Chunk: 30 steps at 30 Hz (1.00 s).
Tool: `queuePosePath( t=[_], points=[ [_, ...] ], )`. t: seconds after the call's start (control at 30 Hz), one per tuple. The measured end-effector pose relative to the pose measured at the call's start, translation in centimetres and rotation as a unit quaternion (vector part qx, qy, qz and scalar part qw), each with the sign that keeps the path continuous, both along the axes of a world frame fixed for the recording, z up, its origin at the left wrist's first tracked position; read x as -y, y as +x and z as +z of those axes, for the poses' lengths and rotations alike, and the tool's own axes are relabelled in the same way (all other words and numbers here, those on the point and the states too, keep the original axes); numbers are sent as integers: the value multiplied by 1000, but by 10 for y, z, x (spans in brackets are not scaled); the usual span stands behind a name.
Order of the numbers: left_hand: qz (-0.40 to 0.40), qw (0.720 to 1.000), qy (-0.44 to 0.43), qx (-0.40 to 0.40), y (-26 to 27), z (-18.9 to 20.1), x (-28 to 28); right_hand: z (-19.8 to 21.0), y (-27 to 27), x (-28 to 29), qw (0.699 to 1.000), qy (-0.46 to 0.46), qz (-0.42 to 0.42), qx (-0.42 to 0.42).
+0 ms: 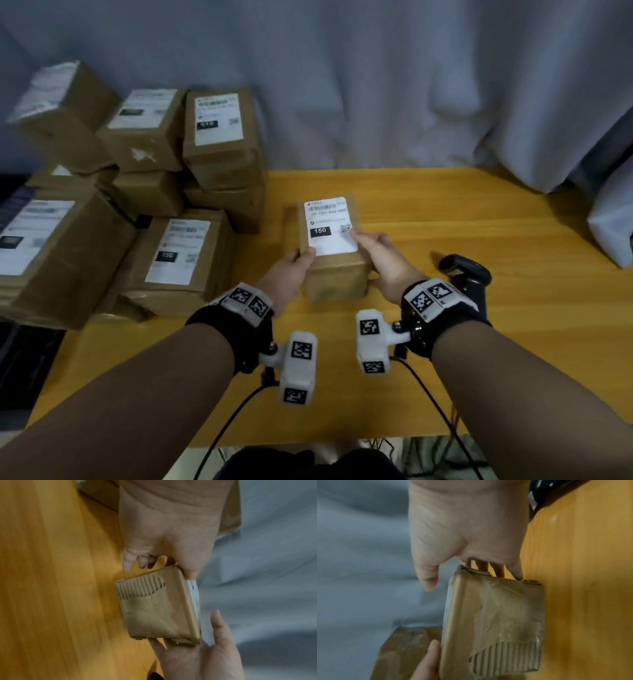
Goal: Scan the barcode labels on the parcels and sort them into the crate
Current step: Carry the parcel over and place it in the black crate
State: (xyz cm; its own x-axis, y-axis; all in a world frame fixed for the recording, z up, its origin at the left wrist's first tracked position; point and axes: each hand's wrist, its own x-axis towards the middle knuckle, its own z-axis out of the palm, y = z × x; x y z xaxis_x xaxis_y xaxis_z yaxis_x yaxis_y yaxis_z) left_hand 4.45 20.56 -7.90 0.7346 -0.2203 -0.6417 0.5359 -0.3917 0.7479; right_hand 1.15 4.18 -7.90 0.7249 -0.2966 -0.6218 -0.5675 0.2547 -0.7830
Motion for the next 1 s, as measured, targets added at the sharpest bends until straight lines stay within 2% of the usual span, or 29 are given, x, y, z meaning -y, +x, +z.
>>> queuePosePath(
  t=[0.23,0.4,0.53,0.67,0.77,0.87,0.93,1.0],
  points=[
    [3,989,-145,37,54,57,-86,52,36,-94,981,-1,-112,159],
    [-38,972,-218,72,75,101,-131,100,43,-157,946,-62,-193,252],
    [-85,961,-255,70,81,119,-153,134,42,-180,919,-125,-231,295],
    [-110,947,-298,59,84,130,-166,162,44,-192,895,-182,-212,347],
    [-91,932,-337,101,89,146,-175,181,51,-201,878,-195,-176,400],
    [-82,918,-353,162,99,164,-188,198,61,-206,863,-171,-141,454],
    [-78,911,-349,204,106,175,-197,204,71,-207,868,-136,-126,461],
    [-67,907,-338,241,111,186,-204,208,82,-206,885,-89,-111,444]
  ],
)
